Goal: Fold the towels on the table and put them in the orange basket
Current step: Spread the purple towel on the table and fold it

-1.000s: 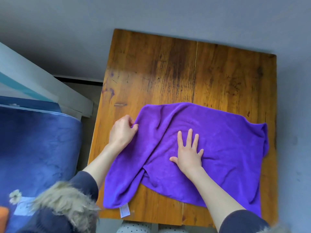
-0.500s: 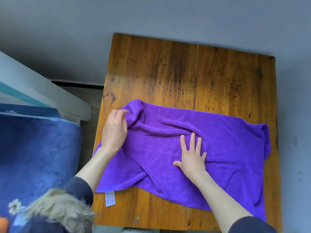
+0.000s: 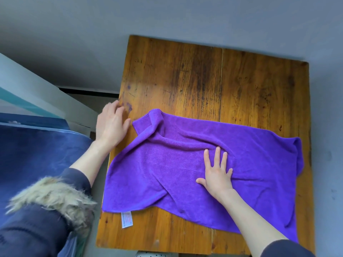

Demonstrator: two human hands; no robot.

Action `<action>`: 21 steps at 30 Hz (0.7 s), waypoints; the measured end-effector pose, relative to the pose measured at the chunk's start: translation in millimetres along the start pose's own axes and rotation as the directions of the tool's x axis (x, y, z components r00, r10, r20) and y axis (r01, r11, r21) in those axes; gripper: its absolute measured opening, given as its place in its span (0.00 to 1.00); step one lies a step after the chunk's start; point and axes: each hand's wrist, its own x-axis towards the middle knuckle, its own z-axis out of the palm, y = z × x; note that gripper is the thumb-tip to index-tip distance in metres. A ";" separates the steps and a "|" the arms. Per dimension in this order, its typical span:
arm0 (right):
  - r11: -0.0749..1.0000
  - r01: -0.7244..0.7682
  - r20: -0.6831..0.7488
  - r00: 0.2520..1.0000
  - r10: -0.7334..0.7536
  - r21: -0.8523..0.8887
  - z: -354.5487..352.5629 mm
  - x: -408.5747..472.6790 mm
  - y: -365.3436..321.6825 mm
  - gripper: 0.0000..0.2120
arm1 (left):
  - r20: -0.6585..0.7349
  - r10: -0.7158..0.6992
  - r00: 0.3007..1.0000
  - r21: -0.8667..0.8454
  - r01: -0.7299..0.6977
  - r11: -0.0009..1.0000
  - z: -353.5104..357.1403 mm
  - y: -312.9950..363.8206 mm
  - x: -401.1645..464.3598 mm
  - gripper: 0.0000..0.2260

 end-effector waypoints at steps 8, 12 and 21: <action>1.000 -0.007 0.005 1.000 0.007 -0.008 -1.3 -1.0 -1.1 0.48 | 0.054 -0.231 0.972 -0.230 0.237 0.944 21.3 27.9 -14.8 0.09; 1.000 -0.003 0.010 1.000 0.003 -0.001 -1.6 -1.7 -1.0 0.48 | -0.019 -0.261 0.965 -0.269 0.246 0.931 4.6 9.9 12.7 0.07; 0.999 0.014 0.023 1.000 -0.015 0.047 -3.0 -2.7 0.9 0.47 | -0.209 -0.092 0.974 -0.257 0.036 0.966 -13.1 4.6 -5.5 0.14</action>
